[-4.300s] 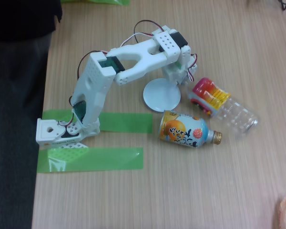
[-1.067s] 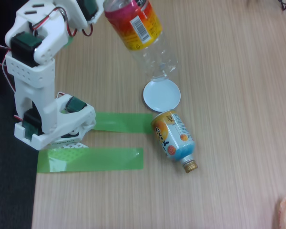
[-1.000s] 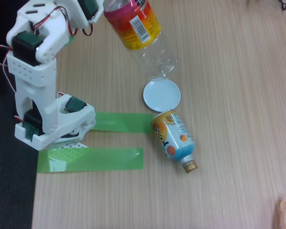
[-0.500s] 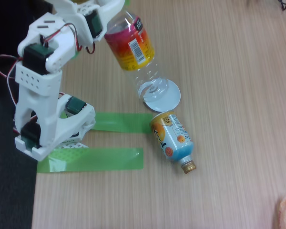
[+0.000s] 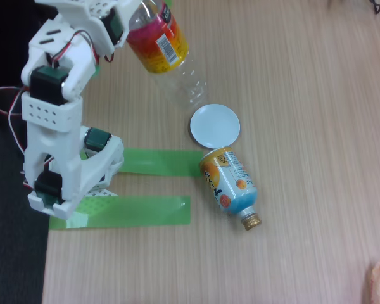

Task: Pick up the plastic bottle and stand it up on the white place

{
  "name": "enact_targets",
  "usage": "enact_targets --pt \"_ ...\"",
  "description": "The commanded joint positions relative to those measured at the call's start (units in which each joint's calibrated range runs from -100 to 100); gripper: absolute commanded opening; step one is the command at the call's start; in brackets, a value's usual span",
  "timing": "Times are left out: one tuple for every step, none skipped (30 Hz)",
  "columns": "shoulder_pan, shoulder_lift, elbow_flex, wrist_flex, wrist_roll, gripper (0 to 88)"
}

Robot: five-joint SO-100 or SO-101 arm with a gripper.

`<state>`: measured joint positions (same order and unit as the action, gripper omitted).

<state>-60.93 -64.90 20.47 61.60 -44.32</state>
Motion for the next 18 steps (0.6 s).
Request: enact_targets --pt "0.26 -0.49 0.04 -4.34 -2.25 10.3" --pt "0.56 -0.49 0.04 -5.89 -2.78 10.3" --pt "1.82 -0.49 0.04 -7.61 -3.3 10.3" --pt "3.37 -0.49 0.13 -9.32 -3.62 10.3" --pt "5.15 -0.49 0.58 -10.7 -3.99 10.3" --pt "7.15 -0.49 1.4 -12.41 -4.46 10.3" --pt "9.44 -0.49 2.66 -14.22 -5.04 10.3" --pt "11.59 -0.49 4.11 -15.93 -5.67 10.3" --pt "13.89 -0.49 5.65 -17.56 -6.19 10.3" --pt "15.96 -0.49 7.28 -19.11 -6.56 10.3" --pt "18.04 -0.49 8.64 -20.31 -6.66 10.3" --pt "19.89 -0.49 10.09 -21.34 -6.66 10.3" --pt "21.74 -0.49 11.26 -22.11 -6.66 10.3" --pt "23.3 -0.49 12.44 -22.8 -6.66 10.3" --pt "24.41 -0.49 13.53 -22.97 -6.66 10.3" --pt "25.15 -0.58 14.61 -23.14 -6.66 10.3" --pt "25.59 -0.58 15.52 -23.14 -6.66 10.3" --pt "25.67 -0.58 16.33 -23.23 -6.66 10.3"
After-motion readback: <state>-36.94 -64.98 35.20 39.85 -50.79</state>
